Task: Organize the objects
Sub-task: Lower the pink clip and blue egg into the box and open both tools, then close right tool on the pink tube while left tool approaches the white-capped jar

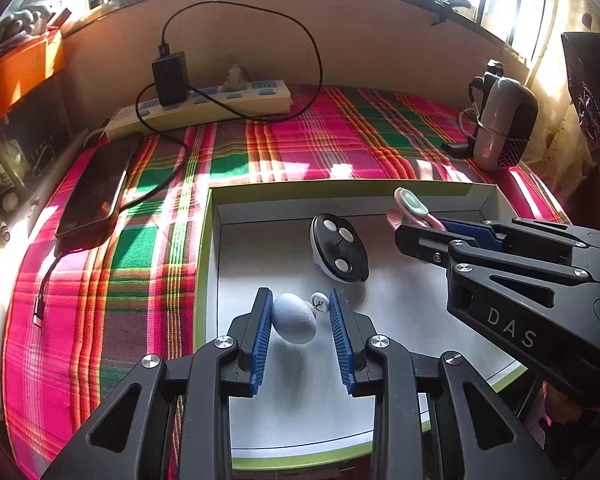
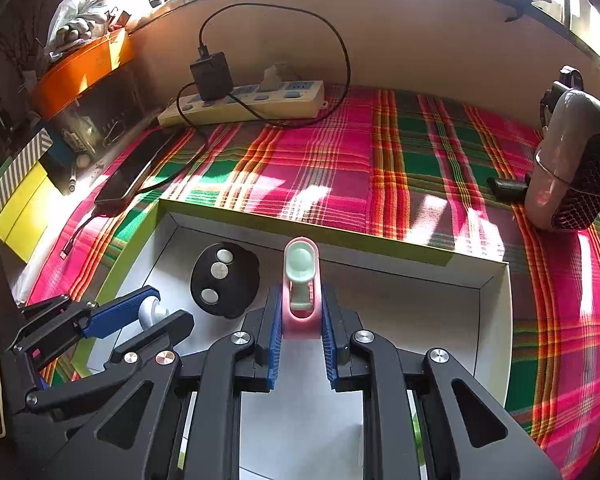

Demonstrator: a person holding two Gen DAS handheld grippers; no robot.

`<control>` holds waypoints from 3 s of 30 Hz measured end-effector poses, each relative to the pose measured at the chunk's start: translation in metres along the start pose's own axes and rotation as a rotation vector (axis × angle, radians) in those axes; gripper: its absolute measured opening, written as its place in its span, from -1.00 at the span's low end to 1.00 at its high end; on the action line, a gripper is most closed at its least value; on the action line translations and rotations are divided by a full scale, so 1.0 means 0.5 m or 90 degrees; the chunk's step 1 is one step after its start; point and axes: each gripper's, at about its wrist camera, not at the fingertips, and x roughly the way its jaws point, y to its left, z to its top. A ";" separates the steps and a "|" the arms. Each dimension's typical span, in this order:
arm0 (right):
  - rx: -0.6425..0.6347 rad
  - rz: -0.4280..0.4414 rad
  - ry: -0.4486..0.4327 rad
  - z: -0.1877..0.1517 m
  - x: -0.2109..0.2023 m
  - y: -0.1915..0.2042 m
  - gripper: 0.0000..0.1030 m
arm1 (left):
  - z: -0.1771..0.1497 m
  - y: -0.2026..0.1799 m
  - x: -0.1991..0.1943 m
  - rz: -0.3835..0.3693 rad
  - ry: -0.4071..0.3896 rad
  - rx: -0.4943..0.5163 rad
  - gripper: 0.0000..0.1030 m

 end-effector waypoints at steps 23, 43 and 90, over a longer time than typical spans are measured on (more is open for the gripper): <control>0.000 -0.010 0.022 0.004 0.030 0.000 -0.64 | 0.004 -0.012 0.015 0.011 0.007 0.015 -0.47; 0.024 -0.013 -0.004 0.002 0.001 0.000 -0.16 | -0.001 -0.013 -0.008 0.008 -0.006 0.018 -0.43; -0.078 0.037 -0.027 -0.284 -0.189 0.082 -0.15 | -0.202 0.010 -0.178 -0.060 -0.025 -0.033 -0.41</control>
